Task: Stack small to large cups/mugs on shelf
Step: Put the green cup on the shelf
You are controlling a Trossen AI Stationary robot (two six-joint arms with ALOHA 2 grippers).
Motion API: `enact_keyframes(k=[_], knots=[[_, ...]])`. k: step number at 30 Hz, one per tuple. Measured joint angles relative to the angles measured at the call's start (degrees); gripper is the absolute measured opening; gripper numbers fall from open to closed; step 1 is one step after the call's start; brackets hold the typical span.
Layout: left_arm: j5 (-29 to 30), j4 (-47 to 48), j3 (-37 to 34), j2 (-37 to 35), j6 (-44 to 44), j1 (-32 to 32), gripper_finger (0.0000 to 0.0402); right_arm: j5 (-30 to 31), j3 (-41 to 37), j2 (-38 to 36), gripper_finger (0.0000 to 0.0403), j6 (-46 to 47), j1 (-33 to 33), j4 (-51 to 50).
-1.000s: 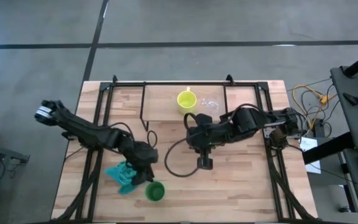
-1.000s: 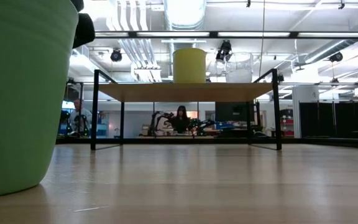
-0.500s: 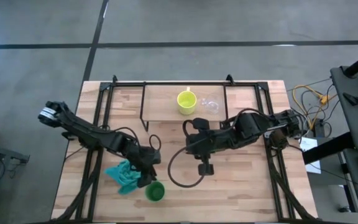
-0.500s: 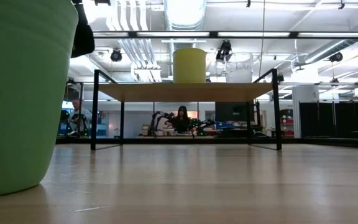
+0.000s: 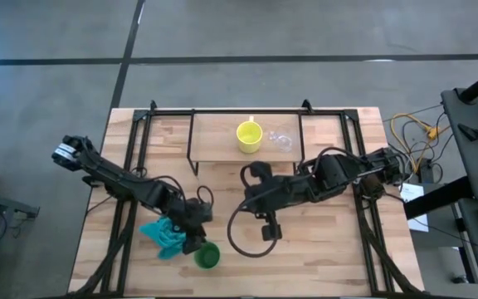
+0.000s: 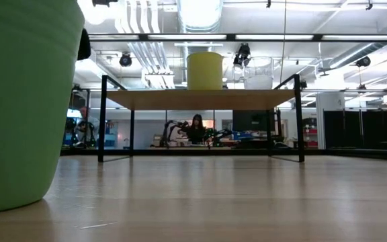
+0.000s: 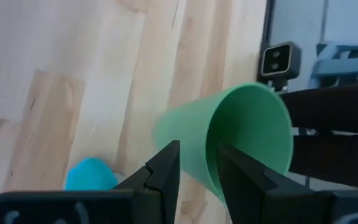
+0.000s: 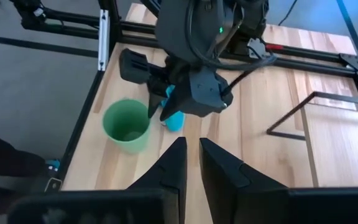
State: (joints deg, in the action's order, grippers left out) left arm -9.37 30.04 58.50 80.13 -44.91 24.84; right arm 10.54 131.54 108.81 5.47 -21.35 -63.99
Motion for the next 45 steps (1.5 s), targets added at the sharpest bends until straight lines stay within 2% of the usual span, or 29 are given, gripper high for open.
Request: enact_keyframes(k=[21,24,28,33,35,39,43,45], knots=[[-1.21,0.46,1.84,7.44,-1.10,1.79,0.0087,-0.02,-0.01,0.00,0.0038,0.06,-0.01,-0.04],[-1.78,0.44,1.84,7.66,-0.85,1.80,0.0063,0.00,-0.01,0.00,0.0038,0.05,-0.01,-0.04],[-2.35,0.43,2.44,6.02,0.57,1.81,0.0009,0.00,-0.01,0.00,0.0038,0.03,-0.01,-0.05],[-2.20,1.71,4.46,3.05,0.72,1.40,0.0003,0.00,0.00,0.00,0.0038,-0.13,-0.01,-0.12],[-0.19,5.11,6.37,1.63,1.25,0.74,0.0002,0.03,0.01,0.00,0.0038,-0.15,0.01,-0.12],[8.33,16.94,12.09,-0.17,6.00,-1.81,0.0002,0.32,0.01,0.00,0.0038,-0.15,0.01,-0.11],[16.47,28.18,18.91,-0.69,11.71,-6.35,0.0001,2.04,0.01,0.00,0.0038,-0.14,-0.01,-0.08],[18.45,31.48,21.36,-0.69,13.93,-9.25,0.0001,3.78,0.01,0.00,0.0038,0.08,-0.01,-0.10]])
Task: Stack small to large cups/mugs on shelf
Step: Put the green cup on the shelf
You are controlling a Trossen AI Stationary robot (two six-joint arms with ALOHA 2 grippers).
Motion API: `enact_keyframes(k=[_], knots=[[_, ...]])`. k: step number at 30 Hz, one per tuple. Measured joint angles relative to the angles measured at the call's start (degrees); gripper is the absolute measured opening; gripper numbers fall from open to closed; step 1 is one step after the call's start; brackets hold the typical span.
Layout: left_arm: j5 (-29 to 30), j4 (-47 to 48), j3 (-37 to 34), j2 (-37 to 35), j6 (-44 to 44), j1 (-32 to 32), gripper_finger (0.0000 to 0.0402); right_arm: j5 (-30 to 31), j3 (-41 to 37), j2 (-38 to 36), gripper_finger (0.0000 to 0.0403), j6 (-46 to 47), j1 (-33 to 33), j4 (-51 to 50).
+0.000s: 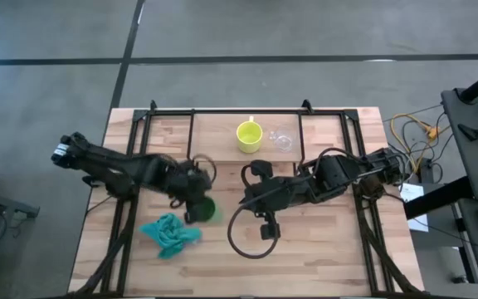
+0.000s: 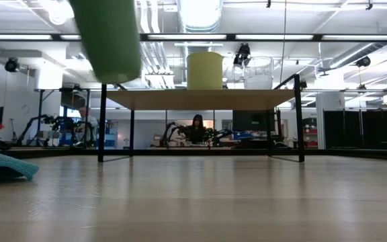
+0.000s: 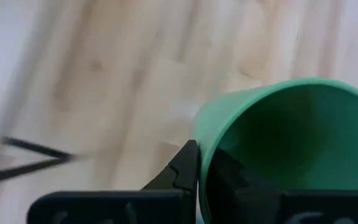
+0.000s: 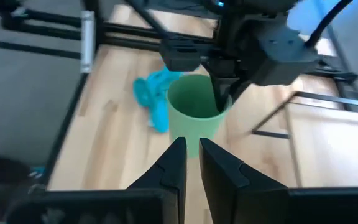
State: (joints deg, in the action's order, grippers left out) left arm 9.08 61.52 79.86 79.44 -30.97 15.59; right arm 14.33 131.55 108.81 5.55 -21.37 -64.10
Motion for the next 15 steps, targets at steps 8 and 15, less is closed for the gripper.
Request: enact_keyframes(k=[8,15], knots=[[0.37,1.51,8.07,0.00,7.58,-12.08,0.0001,15.44,0.00,-0.16,0.0038,5.33,0.00,-0.88],[0.21,4.32,14.01,0.00,13.43,-22.85,0.0001,25.10,0.00,-0.26,0.0038,7.96,0.02,-2.98]])
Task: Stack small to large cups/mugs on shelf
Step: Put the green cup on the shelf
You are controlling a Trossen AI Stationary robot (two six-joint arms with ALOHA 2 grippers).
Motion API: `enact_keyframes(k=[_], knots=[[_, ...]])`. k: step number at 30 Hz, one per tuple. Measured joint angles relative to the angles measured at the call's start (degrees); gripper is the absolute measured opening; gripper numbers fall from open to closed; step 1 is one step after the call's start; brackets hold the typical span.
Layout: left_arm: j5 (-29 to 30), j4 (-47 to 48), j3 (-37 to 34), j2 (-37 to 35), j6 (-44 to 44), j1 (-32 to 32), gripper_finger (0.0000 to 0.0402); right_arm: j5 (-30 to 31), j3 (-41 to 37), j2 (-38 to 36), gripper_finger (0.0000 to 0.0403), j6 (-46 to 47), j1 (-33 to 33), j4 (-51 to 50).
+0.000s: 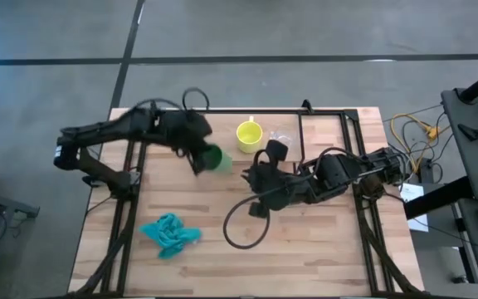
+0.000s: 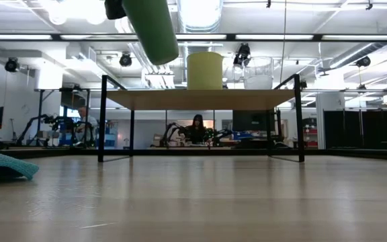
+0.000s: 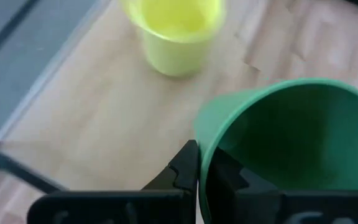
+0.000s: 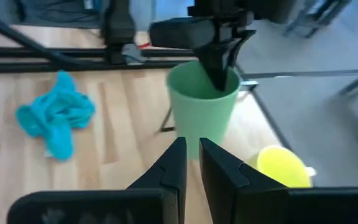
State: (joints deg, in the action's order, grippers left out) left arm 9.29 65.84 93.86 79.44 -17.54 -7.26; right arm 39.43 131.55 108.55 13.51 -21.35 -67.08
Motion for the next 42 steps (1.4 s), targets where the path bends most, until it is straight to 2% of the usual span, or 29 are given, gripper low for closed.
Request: enact_keyframes(k=[3,7,17,24,37,42], knots=[[-1.24,-0.19,0.90,0.02,1.32,-5.32,0.0001,4.12,0.00,0.00,0.0038,0.64,0.01,0.02],[-5.88,1.05,0.40,0.24,1.79,-12.35,0.0001,9.23,0.00,0.00,0.0038,4.62,0.09,0.03],[-17.11,1.32,-0.04,2.11,1.96,-23.80,0.0001,10.11,0.00,-0.02,0.0038,6.17,1.55,0.05],[-18.50,4.85,-0.04,4.71,4.50,-25.80,0.0001,10.10,0.00,-0.02,0.0038,5.76,2.54,0.03],[-18.50,5.16,0.07,5.94,10.58,-26.17,0.0001,10.02,-0.04,-0.02,0.0038,5.13,2.65,-0.45],[-18.48,5.02,0.07,5.95,11.24,-26.17,0.0015,9.93,-0.07,-0.02,0.0038,3.99,2.65,-0.45]])
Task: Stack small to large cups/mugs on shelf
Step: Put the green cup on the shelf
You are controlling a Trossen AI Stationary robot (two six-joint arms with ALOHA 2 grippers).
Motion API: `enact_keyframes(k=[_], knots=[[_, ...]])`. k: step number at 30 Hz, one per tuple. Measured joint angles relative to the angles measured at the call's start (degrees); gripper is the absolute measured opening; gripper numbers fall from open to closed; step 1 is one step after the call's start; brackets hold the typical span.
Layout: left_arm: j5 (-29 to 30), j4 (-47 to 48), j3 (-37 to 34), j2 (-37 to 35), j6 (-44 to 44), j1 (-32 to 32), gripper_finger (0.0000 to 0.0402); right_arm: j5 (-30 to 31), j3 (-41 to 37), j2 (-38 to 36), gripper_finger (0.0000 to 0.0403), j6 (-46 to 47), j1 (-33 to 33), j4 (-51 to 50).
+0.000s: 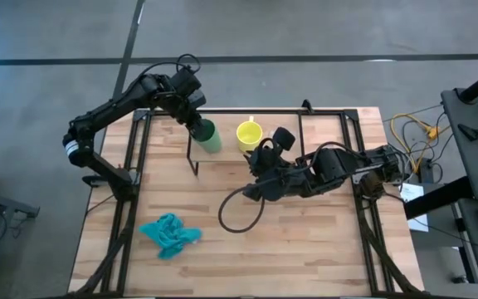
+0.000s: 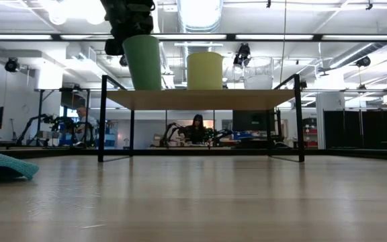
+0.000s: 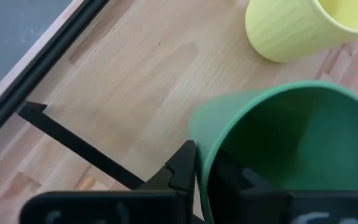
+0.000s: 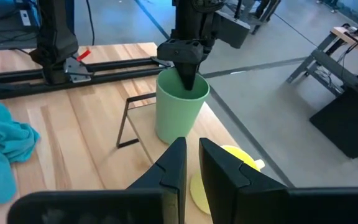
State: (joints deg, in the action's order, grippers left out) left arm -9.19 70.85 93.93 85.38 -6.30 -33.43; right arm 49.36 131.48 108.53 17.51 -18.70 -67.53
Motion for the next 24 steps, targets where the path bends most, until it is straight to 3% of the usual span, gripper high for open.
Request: enact_keyframes(k=[6,13,24], knots=[[0.90,-0.73,-0.06,0.00,0.85,0.00,0.0037,0.00,0.00,0.00,0.0038,-0.16,0.00,0.00],[0.99,-5.98,-0.11,0.00,0.82,0.00,0.0039,0.00,-0.02,0.00,0.0038,-0.16,0.00,0.00],[-1.17,-5.95,-0.15,0.11,0.63,0.00,0.0039,0.00,-0.04,0.00,0.0038,-0.14,0.00,0.00]])
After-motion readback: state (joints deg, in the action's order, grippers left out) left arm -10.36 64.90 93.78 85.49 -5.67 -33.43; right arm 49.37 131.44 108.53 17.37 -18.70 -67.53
